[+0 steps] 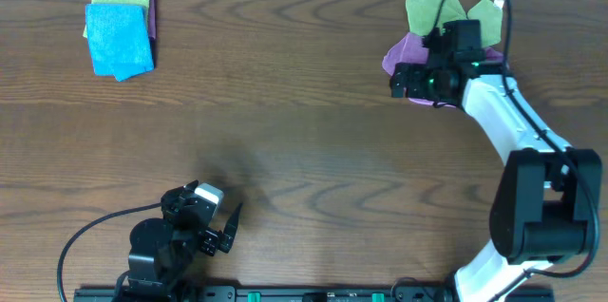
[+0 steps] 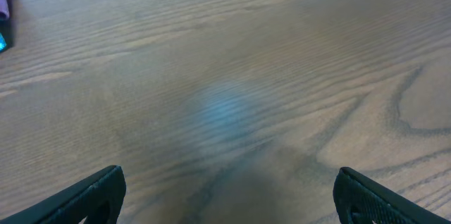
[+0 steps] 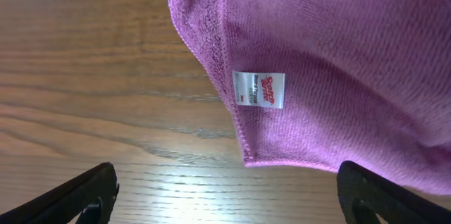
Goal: Fold the cloth
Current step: 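Reach the right gripper to the purple cloth and pinch its edge, then lift the purple cloth with the right gripper and drag it left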
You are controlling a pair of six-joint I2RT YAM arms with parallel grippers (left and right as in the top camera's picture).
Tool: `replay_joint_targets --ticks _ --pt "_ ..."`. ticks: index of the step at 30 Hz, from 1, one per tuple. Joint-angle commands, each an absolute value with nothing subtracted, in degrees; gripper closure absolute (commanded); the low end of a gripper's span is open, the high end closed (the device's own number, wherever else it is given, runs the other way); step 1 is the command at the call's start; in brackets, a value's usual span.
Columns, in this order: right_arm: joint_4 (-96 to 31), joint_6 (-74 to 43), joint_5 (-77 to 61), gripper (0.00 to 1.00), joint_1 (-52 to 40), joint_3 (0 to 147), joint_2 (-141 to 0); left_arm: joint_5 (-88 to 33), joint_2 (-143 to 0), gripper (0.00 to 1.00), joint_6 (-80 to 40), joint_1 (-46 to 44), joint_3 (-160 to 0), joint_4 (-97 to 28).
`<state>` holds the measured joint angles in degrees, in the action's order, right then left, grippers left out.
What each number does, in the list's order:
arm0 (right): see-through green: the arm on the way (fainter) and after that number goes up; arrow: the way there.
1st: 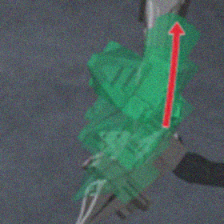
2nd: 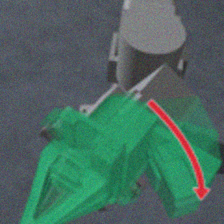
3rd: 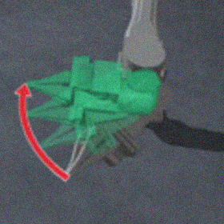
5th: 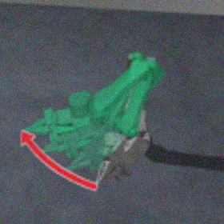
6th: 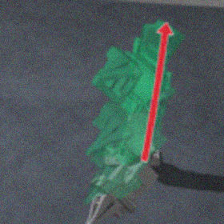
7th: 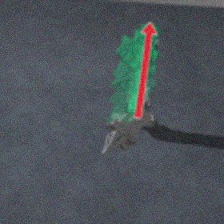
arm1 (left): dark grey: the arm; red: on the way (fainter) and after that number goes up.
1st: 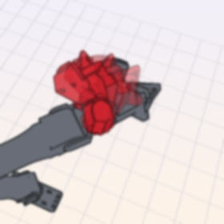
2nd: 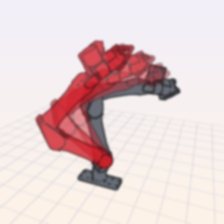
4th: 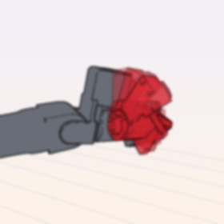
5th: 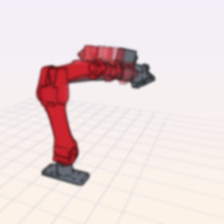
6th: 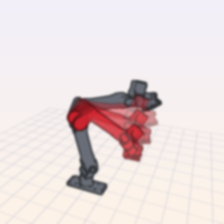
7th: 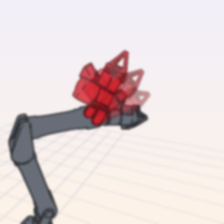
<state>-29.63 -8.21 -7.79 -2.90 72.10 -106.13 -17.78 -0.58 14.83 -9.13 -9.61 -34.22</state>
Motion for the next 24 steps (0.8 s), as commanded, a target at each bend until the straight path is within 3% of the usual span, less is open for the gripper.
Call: replay_joint_targets --ticks 1,13,18,21,22,24 --pt "-29.5 -1.8 0.1 0.04 -4.8 73.3 -106.3 -17.8 -0.2 0.04 14.4 -9.3 -9.1 -34.1" --pt "-28.8 0.1 3.0 0.24 -5.3 73.3 -111.7 -17.8 -0.2 0.05 14.4 -9.3 -9.1 -34.1" --pt "-27.8 -0.2 3.0 0.57 -5.3 73.3 -112.5 -17.8 -0.2 0.05 14.4 -9.3 -9.1 -34.1" --pt "-27.2 -2.1 3.0 0.93 -5.3 73.3 -112.5 -17.8 -0.2 0.05 14.4 -9.3 -9.1 -34.1" --pt "-27.0 -3.2 3.0 0.99 -5.3 73.3 -112.5 -17.8 -0.2 0.05 14.4 -9.3 -9.1 -34.1" --pt "-27.0 -4.5 2.6 0.99 -5.3 73.8 -112.5 -17.8 -0.2 0.05 14.4 -9.3 -9.1 -34.1"
